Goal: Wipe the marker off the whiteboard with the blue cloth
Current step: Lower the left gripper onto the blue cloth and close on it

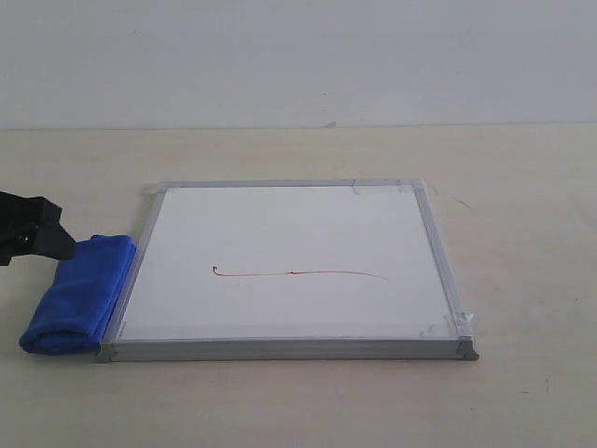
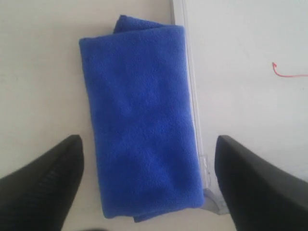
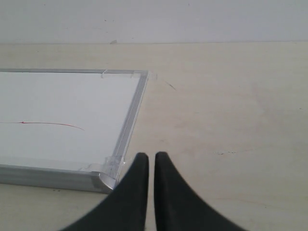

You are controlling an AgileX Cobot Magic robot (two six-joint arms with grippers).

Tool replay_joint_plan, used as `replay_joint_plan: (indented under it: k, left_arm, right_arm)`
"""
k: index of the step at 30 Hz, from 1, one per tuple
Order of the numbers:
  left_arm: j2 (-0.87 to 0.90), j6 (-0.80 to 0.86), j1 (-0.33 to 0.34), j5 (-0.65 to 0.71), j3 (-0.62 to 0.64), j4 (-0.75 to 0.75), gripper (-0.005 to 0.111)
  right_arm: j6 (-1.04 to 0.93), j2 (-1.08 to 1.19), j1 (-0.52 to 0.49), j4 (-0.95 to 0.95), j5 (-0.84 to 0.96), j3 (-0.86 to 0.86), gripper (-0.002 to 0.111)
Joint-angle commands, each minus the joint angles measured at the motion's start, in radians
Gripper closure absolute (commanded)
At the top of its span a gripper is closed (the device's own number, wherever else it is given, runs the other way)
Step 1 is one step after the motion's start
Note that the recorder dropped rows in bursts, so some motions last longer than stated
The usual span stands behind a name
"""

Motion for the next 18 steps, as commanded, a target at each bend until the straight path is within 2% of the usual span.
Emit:
replay_joint_plan:
  k: [1,5,11,18]
  left_arm:
    - [0.003,-0.008,-0.002,-0.054,-0.006,-0.018,0.036]
    - [0.004,-0.006,-0.002,-0.047,-0.006,-0.026,0.034]
    - [0.019,-0.001,-0.002,-0.043,-0.006,-0.026,0.018]
    - [0.104,-0.001,-0.024,-0.047,-0.006,-0.029,0.017]
  right_arm:
    - [-0.003,-0.005,-0.005,-0.002,-0.011,0.0,0.107]
    - [-0.003,-0.005,-0.005,-0.002,-0.011,0.0,0.107]
    - [-0.003,-0.005,-0.005,-0.002,-0.011,0.0,0.107]
    - [-0.003,-0.005,-0.005,-0.002,-0.011,0.0,0.107]
